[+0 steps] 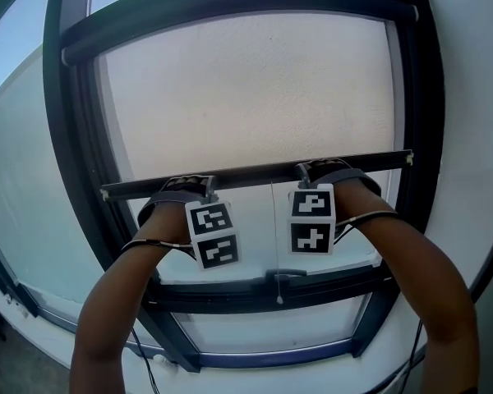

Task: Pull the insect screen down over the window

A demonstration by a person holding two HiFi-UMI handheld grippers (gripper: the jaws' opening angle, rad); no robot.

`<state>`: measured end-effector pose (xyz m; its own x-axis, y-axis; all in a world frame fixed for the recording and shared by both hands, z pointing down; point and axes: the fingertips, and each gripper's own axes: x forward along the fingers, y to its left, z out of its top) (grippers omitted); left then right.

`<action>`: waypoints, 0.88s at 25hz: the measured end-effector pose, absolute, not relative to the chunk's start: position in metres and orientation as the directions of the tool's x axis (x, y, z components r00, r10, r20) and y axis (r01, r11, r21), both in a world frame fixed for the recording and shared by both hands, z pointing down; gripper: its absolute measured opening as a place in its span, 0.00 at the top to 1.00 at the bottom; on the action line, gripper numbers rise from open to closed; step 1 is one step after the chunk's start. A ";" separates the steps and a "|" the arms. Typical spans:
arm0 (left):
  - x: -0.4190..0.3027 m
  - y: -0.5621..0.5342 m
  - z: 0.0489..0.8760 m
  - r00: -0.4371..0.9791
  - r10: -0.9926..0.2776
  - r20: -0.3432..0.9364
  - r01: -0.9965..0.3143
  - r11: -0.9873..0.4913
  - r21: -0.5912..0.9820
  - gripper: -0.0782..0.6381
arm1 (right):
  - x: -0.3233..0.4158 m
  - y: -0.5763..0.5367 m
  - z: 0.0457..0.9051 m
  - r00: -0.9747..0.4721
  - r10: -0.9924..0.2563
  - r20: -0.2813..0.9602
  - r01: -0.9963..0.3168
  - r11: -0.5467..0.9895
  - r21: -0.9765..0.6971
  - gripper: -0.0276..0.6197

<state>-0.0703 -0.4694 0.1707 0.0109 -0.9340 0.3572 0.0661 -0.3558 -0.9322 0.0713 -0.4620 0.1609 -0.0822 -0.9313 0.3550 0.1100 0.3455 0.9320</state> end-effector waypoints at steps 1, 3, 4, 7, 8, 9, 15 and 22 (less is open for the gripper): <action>-0.069 -0.469 0.172 0.014 -0.933 0.360 0.063 -0.359 -0.931 0.42 | 0.072 -0.461 0.162 -0.084 -0.929 0.361 0.106 0.352 0.930 0.45; -0.067 -0.468 0.172 0.023 -0.932 0.362 0.055 -0.361 -0.931 0.42 | 0.074 -0.460 0.162 -0.086 -0.928 0.364 0.107 0.355 0.929 0.45; -0.067 -0.467 0.172 0.026 -0.931 0.363 0.050 -0.362 -0.931 0.42 | 0.074 -0.459 0.162 -0.087 -0.926 0.367 0.105 0.358 0.928 0.45; -0.067 -0.468 0.175 0.026 -0.931 0.364 0.042 -0.363 -0.931 0.42 | 0.073 -0.460 0.166 -0.088 -0.924 0.371 0.107 0.362 0.926 0.45; -0.067 -0.468 0.178 0.027 -0.929 0.370 0.038 -0.369 -0.929 0.42 | 0.073 -0.461 0.169 -0.085 -0.923 0.375 0.108 0.366 0.925 0.45; -0.066 -0.469 0.182 0.029 -0.926 0.375 0.035 -0.374 -0.927 0.42 | 0.073 -0.461 0.173 -0.083 -0.922 0.378 0.107 0.369 0.923 0.45; -0.064 -0.475 0.218 0.050 -0.925 0.376 0.015 -0.376 -0.926 0.42 | 0.074 -0.468 0.209 -0.091 -0.916 0.391 0.098 0.382 0.919 0.45; -0.062 -0.480 0.237 0.108 -0.942 0.316 0.006 -0.317 -0.948 0.42 | 0.076 -0.473 0.228 -0.101 -0.930 0.354 0.155 0.337 0.929 0.45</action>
<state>-0.0625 -0.4805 0.2368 0.1084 -0.9425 0.3163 0.0064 -0.3175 -0.9482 0.0759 -0.4727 0.2285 -0.1014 -0.9296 0.3544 0.1550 0.3371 0.9286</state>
